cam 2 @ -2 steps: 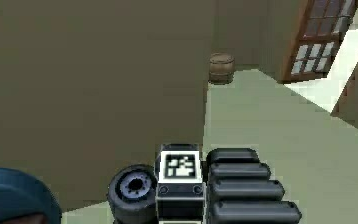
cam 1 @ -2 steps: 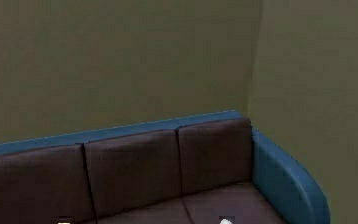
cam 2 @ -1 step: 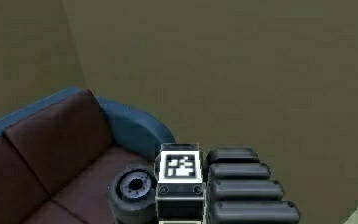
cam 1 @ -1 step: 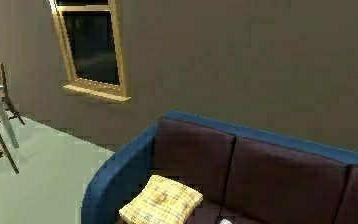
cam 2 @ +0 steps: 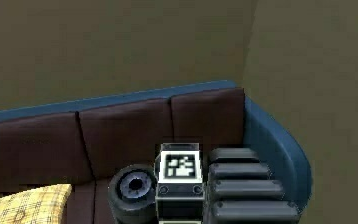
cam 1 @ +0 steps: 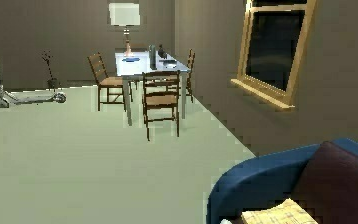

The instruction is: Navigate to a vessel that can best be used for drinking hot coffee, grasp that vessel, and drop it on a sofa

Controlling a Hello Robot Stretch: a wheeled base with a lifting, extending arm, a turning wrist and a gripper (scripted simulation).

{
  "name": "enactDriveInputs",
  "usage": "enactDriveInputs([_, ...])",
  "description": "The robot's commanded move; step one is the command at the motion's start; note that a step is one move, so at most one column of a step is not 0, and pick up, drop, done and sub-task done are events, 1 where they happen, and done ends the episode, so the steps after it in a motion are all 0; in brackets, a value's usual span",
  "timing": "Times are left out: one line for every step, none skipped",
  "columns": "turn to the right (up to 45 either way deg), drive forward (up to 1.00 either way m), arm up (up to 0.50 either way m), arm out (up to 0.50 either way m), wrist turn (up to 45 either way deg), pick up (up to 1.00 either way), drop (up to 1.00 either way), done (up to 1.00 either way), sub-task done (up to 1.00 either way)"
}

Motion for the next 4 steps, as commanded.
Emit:
enactDriveInputs([-12.0, 0.00, 0.00, 0.00, 0.0, 0.00, 0.00, 0.00, 0.00])
enactDriveInputs([0.0, 0.00, 0.00, 0.34, 0.0, 0.00, 0.00, 0.00, 0.00])
enactDriveInputs([0.0, 0.00, 0.00, 0.00, 45.0, 0.00, 0.00, 0.00, 0.00])
enactDriveInputs([0.0, 0.00, 0.00, 0.00, 45.0, 0.00, 0.00, 0.00, 0.00])
